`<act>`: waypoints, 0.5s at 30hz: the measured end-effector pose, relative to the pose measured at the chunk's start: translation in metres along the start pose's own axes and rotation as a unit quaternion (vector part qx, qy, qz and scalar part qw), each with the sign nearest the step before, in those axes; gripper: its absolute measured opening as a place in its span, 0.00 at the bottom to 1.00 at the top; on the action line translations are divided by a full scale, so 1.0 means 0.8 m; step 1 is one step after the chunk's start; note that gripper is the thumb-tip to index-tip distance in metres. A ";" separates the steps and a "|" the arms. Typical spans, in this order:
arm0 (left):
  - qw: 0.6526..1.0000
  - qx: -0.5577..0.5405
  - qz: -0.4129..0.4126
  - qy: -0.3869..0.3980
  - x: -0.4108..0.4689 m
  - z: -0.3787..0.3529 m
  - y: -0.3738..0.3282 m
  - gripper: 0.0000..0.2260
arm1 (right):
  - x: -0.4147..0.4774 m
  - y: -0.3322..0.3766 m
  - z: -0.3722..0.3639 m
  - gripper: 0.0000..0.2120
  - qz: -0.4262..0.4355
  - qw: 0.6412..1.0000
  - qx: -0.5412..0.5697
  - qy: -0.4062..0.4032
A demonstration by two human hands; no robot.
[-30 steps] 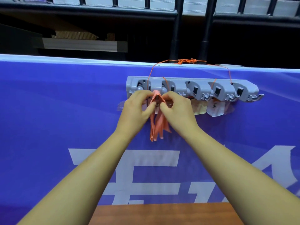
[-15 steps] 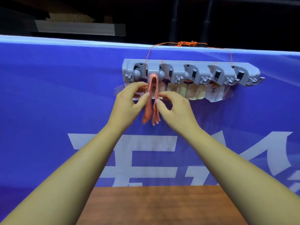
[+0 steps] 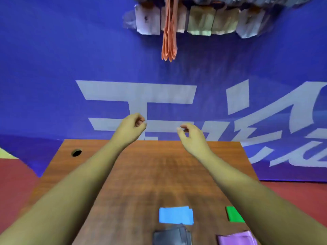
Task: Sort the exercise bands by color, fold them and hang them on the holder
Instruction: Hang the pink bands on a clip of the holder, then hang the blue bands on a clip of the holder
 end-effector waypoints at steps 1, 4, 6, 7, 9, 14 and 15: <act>1.000 0.008 0.010 0.025 -0.016 -0.021 0.012 0.03 | -0.015 -0.020 -0.013 0.15 -0.014 1.000 -0.016 0.016; 0.996 0.017 0.041 0.077 -0.063 -0.077 0.044 0.02 | -0.060 -0.081 -0.048 0.15 -0.049 0.996 -0.037 0.059; 0.992 0.026 0.049 0.112 -0.095 -0.116 0.063 0.02 | -0.093 -0.118 -0.068 0.15 -0.078 0.992 -0.056 0.087; 0.989 0.029 0.051 0.136 -0.111 -0.137 0.072 0.02 | -0.109 -0.136 -0.075 0.15 -0.101 0.987 -0.064 0.104; 0.981 0.038 0.055 0.182 -0.141 -0.178 0.088 0.02 | -0.142 -0.167 -0.090 0.16 -0.137 0.977 -0.091 0.138; 0.957 0.044 0.069 0.277 -0.200 -0.266 0.120 0.06 | -0.196 -0.222 -0.120 0.17 -0.187 0.949 -0.135 0.214; 0.954 0.041 0.076 0.289 -0.208 -0.281 0.126 0.06 | -0.203 -0.234 -0.128 0.17 -0.198 0.941 -0.147 0.233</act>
Point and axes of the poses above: each hand's wrist, its own x-axis towards the middle knuckle, its own z-axis out of the back of the hand, y = z × x, the point moved 8 cm from there along x, towards the middle knuckle, and after that the axes turned 15 degrees about x, right-handed, at the moved point
